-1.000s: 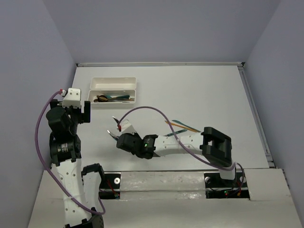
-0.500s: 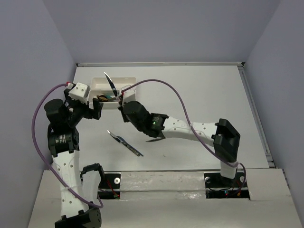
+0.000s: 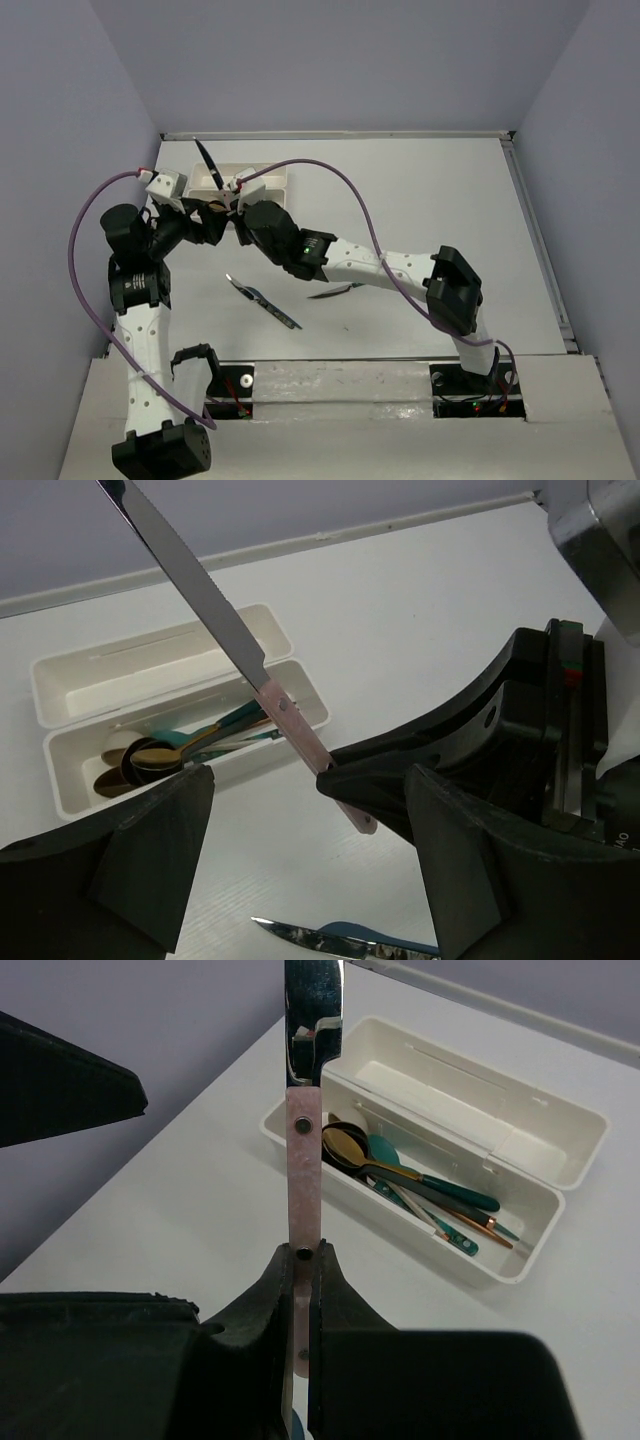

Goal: Sort the eating utensils into containers

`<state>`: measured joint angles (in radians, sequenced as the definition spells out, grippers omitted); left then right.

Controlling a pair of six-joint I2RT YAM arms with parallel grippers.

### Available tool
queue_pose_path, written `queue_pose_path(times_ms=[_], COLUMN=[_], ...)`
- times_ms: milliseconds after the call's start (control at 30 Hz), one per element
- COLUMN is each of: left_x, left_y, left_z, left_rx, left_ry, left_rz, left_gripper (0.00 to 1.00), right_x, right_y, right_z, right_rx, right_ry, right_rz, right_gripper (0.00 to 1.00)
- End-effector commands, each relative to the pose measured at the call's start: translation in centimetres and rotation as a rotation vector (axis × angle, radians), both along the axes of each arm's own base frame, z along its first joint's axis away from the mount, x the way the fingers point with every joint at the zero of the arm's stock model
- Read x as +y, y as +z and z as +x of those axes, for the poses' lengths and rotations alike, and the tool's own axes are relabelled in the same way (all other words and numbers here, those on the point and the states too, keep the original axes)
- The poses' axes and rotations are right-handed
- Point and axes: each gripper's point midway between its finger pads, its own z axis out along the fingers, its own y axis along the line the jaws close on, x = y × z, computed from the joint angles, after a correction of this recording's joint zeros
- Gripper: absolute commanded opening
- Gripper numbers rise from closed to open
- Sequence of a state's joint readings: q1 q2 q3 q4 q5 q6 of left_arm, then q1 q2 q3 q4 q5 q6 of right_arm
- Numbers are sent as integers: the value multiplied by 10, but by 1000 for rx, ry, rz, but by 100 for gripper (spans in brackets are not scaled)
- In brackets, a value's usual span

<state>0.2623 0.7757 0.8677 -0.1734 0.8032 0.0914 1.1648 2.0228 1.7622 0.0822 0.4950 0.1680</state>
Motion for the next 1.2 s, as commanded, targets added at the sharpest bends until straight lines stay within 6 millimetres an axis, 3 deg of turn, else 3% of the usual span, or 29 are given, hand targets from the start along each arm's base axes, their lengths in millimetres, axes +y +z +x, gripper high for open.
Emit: queue_pose_path(times_ms=[0,333,833,933,1067,1133,1167], left_x=[-1,10,8,6,4,3,3], left_y=[22,4,-13,-16,-13,-11,-9], left_z=[8,33,41,43,40,39,38], left_rx=[-75,1,38,51,46,42,38], left_ry=[17,95,93,85,81,84,84], left_rz=[-77,-187,-241,-260,-287,-304,-314], left_gripper=[86,73,61,53,34,19,5], right_x=[11,16,29,30,33,34,34], right_y=[50,54,62,60,59,57,57], right_z=[1,-2,-5,-5,-2,1,2], right_rx=[-65,-62,-67,-67,-75,-82,-89], right_ry=[29,57,103,106,101,92,88], right_rz=[125,149,183,176,172,162,158], right_gripper=[0,0,0,0,0,0,0])
